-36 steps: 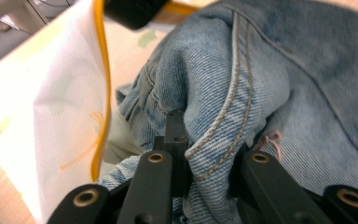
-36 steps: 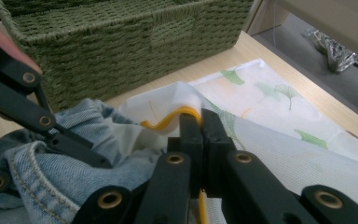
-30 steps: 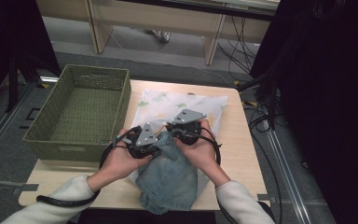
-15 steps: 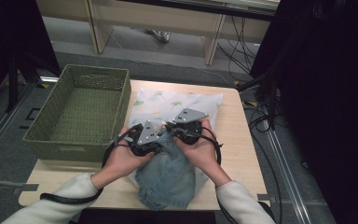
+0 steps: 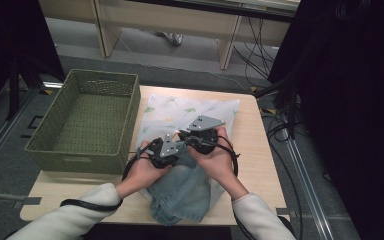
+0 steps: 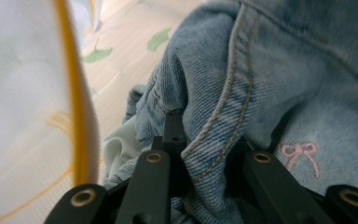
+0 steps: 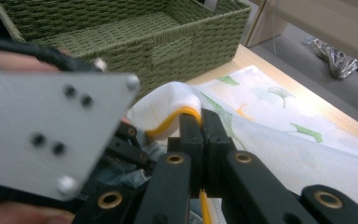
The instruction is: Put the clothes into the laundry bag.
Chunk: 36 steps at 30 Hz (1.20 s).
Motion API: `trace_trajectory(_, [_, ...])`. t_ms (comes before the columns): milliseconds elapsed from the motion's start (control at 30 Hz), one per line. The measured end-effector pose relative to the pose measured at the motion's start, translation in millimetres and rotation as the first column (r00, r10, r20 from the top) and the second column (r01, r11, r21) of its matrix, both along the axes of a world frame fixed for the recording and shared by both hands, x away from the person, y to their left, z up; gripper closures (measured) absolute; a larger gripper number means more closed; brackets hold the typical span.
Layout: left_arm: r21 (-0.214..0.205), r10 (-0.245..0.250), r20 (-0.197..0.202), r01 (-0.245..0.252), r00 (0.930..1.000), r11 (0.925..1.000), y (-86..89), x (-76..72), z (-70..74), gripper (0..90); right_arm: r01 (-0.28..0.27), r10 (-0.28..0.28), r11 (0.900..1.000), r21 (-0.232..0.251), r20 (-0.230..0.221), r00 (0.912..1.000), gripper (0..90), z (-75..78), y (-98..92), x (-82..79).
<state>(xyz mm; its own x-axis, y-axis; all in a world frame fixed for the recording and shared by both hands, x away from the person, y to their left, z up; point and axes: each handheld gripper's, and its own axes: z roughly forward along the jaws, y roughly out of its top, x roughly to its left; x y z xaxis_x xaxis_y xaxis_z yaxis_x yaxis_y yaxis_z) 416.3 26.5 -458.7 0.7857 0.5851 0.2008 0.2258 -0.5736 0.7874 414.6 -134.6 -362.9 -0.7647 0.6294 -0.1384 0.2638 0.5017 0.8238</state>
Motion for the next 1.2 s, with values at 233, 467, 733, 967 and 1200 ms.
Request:
trace_trajectory(233, [0.014,0.001,0.021,-0.002,0.9998,0.9999,-3.6,-1.1,-9.0,73.9,0.013,-0.013,0.9999,-0.003,-0.004,0.9999,90.0,-2.1,-3.6,3.2])
trace_trajectory(467, [-0.060,-0.053,0.062,0.057,0.9967,0.9966,17.2,-22.3,20.4,42.6,0.036,-0.036,0.9993,-0.009,-0.018,0.9992,90.0,-5.9,-9.0,8.2])
trace_trajectory(733, [-0.118,0.064,0.062,-0.056,0.9960,0.9914,65.6,-50.2,51.3,34.7,0.051,-0.052,0.9986,-0.012,-0.020,0.9985,90.0,-6.6,-8.6,9.1])
trace_trajectory(967, [0.003,0.076,-0.046,-0.076,0.9960,0.9971,72.6,-44.4,16.8,29.9,0.042,-0.043,0.9988,-0.024,-0.009,0.9990,90.0,-7.3,-7.3,9.6])
trace_trajectory(1200, [0.041,0.049,-0.098,-0.046,0.9939,0.9981,64.0,-42.7,-0.6,26.0,0.043,-0.043,0.9988,-0.025,-0.014,0.9990,90.0,-8.4,-7.7,9.0])
